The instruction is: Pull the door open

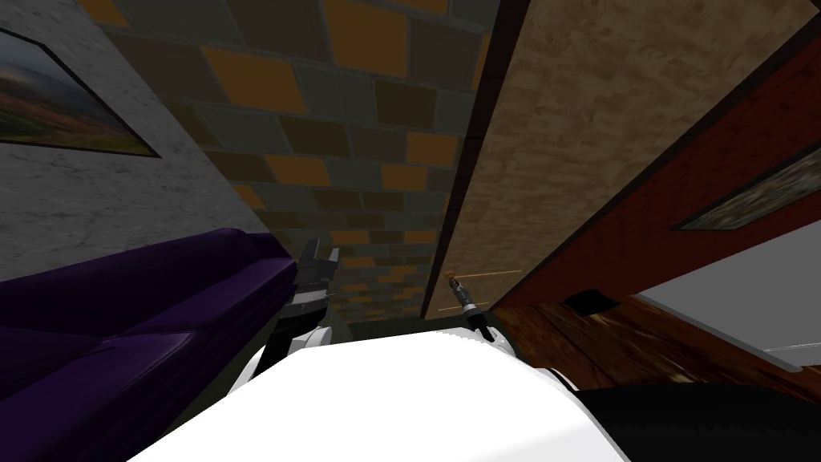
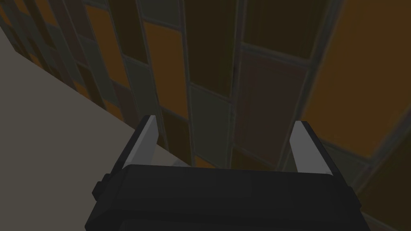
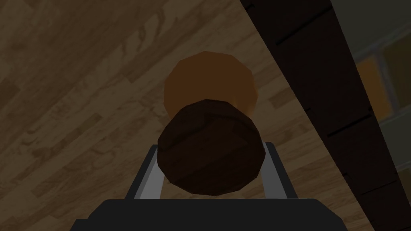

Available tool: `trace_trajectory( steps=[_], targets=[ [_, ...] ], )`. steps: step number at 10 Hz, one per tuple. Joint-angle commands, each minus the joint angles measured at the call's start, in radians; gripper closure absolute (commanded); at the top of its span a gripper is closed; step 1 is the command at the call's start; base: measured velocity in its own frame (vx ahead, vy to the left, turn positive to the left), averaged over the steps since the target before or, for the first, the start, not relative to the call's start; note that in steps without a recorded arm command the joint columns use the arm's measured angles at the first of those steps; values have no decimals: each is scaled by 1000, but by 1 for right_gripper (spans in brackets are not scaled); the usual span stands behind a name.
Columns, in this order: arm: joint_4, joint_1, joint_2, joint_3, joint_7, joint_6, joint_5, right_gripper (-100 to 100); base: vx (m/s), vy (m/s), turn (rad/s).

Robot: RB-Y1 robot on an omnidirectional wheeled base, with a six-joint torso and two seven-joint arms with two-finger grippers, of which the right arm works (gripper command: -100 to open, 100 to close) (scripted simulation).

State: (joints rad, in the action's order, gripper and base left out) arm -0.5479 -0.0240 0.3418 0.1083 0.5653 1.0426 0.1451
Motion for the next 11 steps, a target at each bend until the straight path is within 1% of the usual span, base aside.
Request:
trace_trajectory(
  steps=[1,2,3,4,5,6,7,8,9,10,11],
  targets=[
    [-1,4,-7,-8,-39,-5,-3,100,-34,-21,27],
    [0,1,-7,-13,-72,-7,-14,100,-33,-24,44],
    [0,1,-7,-13,-80,-7,-14,100,-27,-18,24],
    [1,-2,-7,-18,-117,-10,-24,100,-32,-15,35],
    [1,-2,-7,-18,-120,-10,-24,100,-27,-15,24],
    [3,-5,-8,-24,-159,-12,-34,100,-31,-21,46],
    [3,-5,-8,-24,-161,-12,-34,100,-31,-16,28],
    [4,-7,-8,-29,-201,-14,-45,100,-38,-17,45],
    [5,-10,-8,-34,-226,-17,-56,100,-50,-30,61],
    [5,-10,-8,-34,-243,-17,-56,100,-36,-22,27],
    [7,-13,-8,-40,-278,-19,-67,100,-43,-21,52]
  ],
)
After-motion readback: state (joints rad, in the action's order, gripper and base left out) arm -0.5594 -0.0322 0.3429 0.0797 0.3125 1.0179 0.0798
